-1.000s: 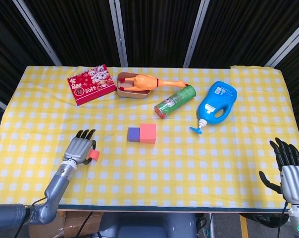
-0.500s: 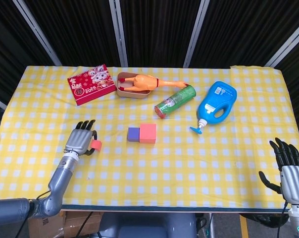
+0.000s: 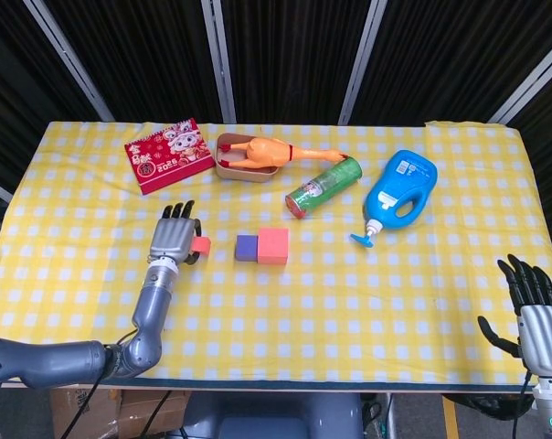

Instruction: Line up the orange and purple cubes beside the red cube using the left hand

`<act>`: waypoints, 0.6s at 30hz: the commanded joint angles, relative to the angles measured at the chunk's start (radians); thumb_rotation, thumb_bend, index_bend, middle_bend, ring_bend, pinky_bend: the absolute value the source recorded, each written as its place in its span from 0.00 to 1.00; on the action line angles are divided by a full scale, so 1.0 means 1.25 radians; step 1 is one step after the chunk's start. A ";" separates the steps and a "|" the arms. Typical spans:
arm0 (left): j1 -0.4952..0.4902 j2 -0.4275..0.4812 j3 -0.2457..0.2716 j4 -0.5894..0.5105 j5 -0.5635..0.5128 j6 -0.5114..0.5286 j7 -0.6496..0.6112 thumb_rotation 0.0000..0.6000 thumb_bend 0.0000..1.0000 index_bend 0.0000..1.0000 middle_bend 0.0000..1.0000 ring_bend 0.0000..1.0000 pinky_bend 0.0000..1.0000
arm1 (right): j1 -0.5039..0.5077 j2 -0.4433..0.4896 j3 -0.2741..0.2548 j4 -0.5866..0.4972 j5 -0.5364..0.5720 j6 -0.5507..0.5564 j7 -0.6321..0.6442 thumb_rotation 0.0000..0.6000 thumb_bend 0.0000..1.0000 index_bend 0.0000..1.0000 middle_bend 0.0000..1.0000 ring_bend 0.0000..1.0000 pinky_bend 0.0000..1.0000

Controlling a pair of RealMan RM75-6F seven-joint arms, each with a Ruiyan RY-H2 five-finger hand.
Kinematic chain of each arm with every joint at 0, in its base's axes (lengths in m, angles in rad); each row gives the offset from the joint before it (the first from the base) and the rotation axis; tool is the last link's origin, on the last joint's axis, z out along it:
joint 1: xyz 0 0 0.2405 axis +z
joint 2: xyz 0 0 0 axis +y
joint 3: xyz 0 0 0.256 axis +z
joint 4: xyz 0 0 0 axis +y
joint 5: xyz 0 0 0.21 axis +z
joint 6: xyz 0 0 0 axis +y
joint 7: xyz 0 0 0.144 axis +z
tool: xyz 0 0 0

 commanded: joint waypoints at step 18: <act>-0.056 -0.098 -0.024 0.114 -0.032 -0.008 0.049 1.00 0.36 0.43 0.00 0.00 0.02 | 0.000 0.005 -0.001 -0.003 0.001 -0.004 0.009 1.00 0.37 0.00 0.00 0.00 0.04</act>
